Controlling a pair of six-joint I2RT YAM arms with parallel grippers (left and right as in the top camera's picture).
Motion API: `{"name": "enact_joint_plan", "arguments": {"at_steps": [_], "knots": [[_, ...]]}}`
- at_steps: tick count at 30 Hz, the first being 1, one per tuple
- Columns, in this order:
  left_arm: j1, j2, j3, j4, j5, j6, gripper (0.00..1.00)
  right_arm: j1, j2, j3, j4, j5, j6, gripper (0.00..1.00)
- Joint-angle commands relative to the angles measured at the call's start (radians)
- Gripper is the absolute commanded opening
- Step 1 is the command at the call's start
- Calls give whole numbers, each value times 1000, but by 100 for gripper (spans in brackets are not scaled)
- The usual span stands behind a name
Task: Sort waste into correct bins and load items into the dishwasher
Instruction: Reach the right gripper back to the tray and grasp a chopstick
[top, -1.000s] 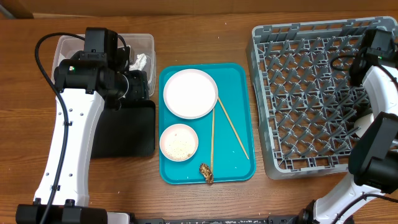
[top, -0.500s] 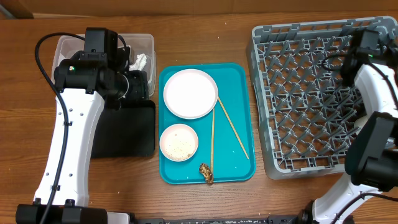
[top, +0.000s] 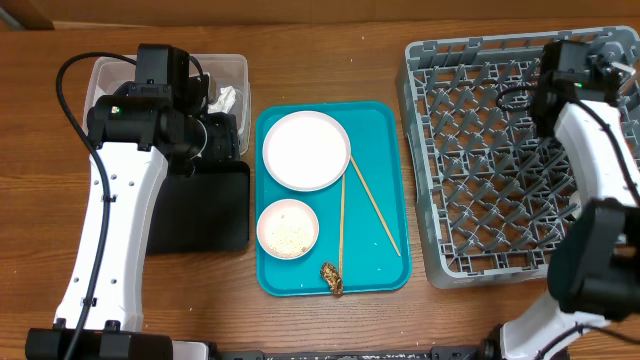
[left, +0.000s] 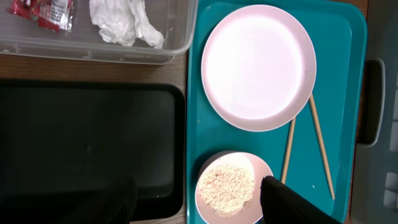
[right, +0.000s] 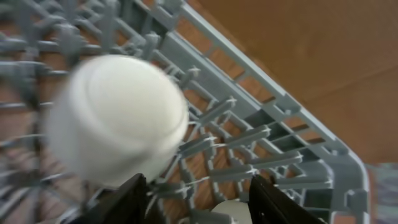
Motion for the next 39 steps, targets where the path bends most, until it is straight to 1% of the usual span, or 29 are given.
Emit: {"name": "enact_joint_plan", "arguments": {"at_steps": [1, 2, 4, 8, 10, 12, 13, 18, 22, 27, 30, 36, 39], "knots": [[-6, 8, 11, 2, -3, -3, 67, 2, -148, 0, -3, -227, 1, 59], [-6, 8, 11, 3, -3, -3, 68, 2, -184, 0, -14, -311, -2, 63], [-6, 8, 11, 3, -3, -3, 69, 2, -230, 0, -40, -438, -2, 66], [-6, 8, 11, 3, -3, -3, 70, 2, -291, 0, -122, -781, -8, 69], [-6, 8, 11, 3, -4, -3, 71, 5, -294, 0, -167, -940, -53, 71], [-8, 9, 11, 4, -3, -3, 72, 19, -293, -1, -222, -1046, -81, 72], [-8, 10, 11, 5, -3, -3, 72, 28, -293, -1, -241, -1069, -89, 72], [-7, 13, 11, 6, -3, -3, 73, 133, -293, -1, -334, -1098, -181, 72], [-7, 19, 11, 7, -3, -3, 74, 249, -293, -1, -375, -1097, -215, 73], [-7, 22, 11, 7, -3, -3, 75, 385, -291, -2, -372, -1093, -217, 73], [-7, 22, 11, 6, -3, -3, 77, 480, -274, -2, -362, -1050, -217, 72], [-7, 22, 11, 6, -3, -3, 78, 595, -193, -2, -364, -1025, -217, 72], [-7, 22, 11, 5, -3, -3, 78, 630, -138, -2, -363, -1025, -217, 72]]}}
